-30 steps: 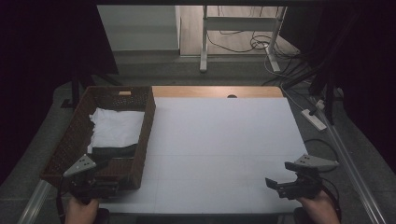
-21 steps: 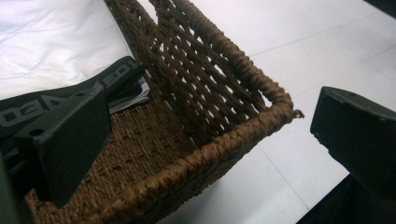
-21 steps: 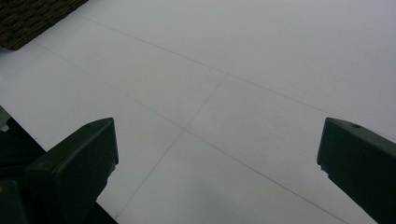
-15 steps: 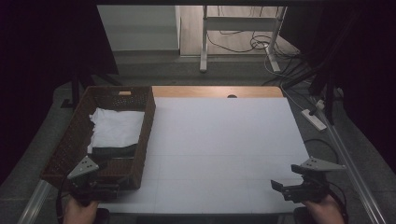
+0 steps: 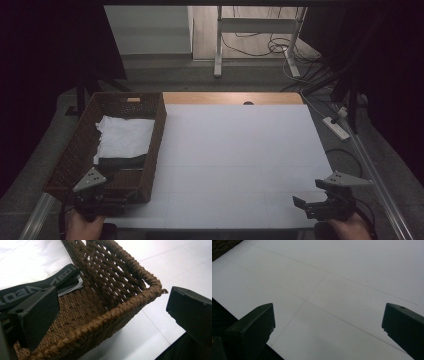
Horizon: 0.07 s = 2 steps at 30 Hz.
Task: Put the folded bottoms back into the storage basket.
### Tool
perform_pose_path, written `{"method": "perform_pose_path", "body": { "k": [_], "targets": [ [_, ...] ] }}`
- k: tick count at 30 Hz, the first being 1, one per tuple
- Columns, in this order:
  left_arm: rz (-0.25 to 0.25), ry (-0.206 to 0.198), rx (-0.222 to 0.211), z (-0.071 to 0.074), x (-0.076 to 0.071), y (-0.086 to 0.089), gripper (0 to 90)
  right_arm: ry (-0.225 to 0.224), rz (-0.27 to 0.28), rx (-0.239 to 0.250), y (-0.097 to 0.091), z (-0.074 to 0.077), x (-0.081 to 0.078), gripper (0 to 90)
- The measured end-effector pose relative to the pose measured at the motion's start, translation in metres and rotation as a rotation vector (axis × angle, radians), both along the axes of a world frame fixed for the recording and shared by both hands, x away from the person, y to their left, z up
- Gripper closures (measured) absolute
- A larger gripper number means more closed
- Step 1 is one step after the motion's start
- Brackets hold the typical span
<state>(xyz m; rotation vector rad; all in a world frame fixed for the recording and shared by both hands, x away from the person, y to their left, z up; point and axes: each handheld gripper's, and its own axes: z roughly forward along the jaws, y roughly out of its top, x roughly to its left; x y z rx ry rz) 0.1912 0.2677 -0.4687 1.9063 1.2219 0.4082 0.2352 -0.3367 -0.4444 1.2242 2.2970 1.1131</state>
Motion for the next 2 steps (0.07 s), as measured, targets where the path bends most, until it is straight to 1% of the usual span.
{"method": "perform_pose_path", "body": {
  "k": [2],
  "targets": [
    [-0.002,0.002,-0.008,0.0002,0.0008,0.0003,0.0,0.004,0.004,-0.008,0.0004,-0.0003,0.0002,0.0]
  ]
}}
